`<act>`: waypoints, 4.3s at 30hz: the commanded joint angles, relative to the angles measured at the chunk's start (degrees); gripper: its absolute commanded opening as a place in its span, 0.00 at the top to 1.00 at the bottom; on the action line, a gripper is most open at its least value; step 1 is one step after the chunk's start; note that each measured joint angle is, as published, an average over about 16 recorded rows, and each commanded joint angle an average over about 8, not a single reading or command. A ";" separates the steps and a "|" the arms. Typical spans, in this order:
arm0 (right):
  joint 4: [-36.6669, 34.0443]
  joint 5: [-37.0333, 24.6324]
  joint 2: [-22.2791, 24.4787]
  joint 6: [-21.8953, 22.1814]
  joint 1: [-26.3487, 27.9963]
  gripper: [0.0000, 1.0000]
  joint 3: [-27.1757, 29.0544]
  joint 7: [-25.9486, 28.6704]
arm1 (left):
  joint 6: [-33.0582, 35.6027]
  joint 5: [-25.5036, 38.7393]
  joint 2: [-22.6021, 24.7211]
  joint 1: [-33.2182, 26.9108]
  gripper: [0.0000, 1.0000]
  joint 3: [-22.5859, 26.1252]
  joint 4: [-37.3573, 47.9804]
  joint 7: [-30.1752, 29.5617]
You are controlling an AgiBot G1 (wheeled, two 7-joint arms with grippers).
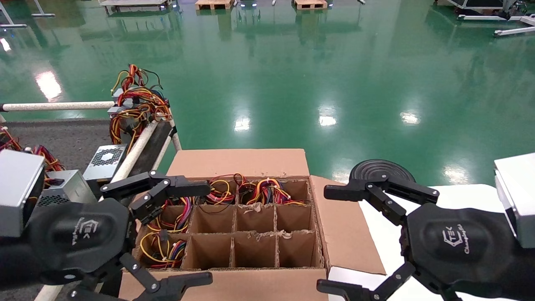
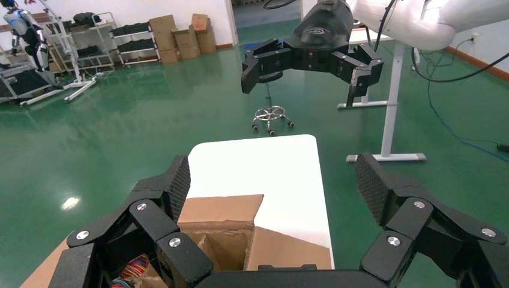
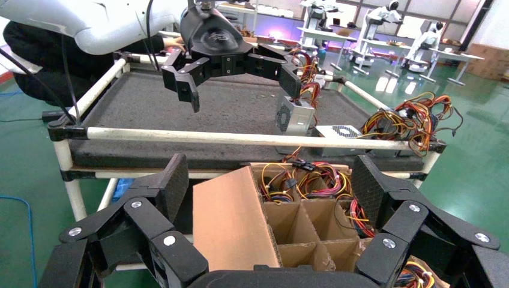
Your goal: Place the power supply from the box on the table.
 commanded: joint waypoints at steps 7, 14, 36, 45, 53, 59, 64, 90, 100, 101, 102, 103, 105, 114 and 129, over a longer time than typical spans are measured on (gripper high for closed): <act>0.00 0.00 0.00 0.00 0.00 0.00 0.00 0.00 | 0.00 0.00 0.00 0.00 0.00 0.00 0.00 0.00; 0.00 0.00 0.00 0.00 0.00 0.00 0.00 0.00 | 0.00 0.00 0.00 0.00 0.00 0.00 0.00 0.00; 0.00 0.00 0.00 0.00 0.00 1.00 0.00 0.00 | -0.18 0.24 -0.14 0.00 0.00 0.04 0.26 0.08; 0.00 0.00 0.00 0.00 0.00 1.00 0.00 0.00 | -2.62 3.38 0.25 -1.31 0.00 1.77 2.73 2.43; 0.00 0.00 0.00 0.00 0.00 1.00 0.00 0.00 | -5.96 9.02 2.44 -5.33 0.00 5.53 7.66 6.29; 0.00 0.00 0.00 0.00 0.00 1.00 0.00 0.00 | -8.02 14.81 5.30 -10.64 0.00 9.78 13.57 9.63; 0.00 0.00 0.00 0.00 0.00 1.00 0.00 0.00 | -9.08 19.62 7.90 -15.85 0.00 14.02 19.41 12.31; 0.00 0.00 0.00 0.00 0.00 1.00 0.00 0.00 | -12.31 29.12 16.34 -30.46 0.00 33.40 37.57 18.11; 0.00 0.00 0.00 0.00 0.00 1.00 0.00 0.00 | -12.25 29.53 18.02 -31.97 0.00 36.23 41.37 20.54; 0.00 0.00 0.00 0.00 0.00 1.00 0.00 0.00 | -12.22 29.55 18.17 -32.09 0.00 36.43 41.71 20.80; 0.00 0.00 0.00 0.00 0.00 1.00 0.00 0.00 | -12.20 29.57 18.31 -32.22 0.00 36.61 42.04 21.06; 0.00 0.00 0.00 0.00 0.00 1.00 0.00 0.00 | -12.19 29.59 18.44 -32.33 0.00 36.79 42.36 21.32; 0.00 0.00 0.00 0.00 0.00 1.00 0.00 0.00 | -12.20 29.65 18.71 -32.58 0.00 37.12 42.98 21.91; 0.00 0.00 0.00 0.00 0.00 1.00 0.00 0.00 | -13.36 29.86 19.91 -33.58 0.00 37.99 45.51 25.62; 0.00 0.00 0.00 0.00 0.00 1.00 0.00 0.00 | -16.85 28.58 22.01 -33.60 0.00 38.56 49.55 31.88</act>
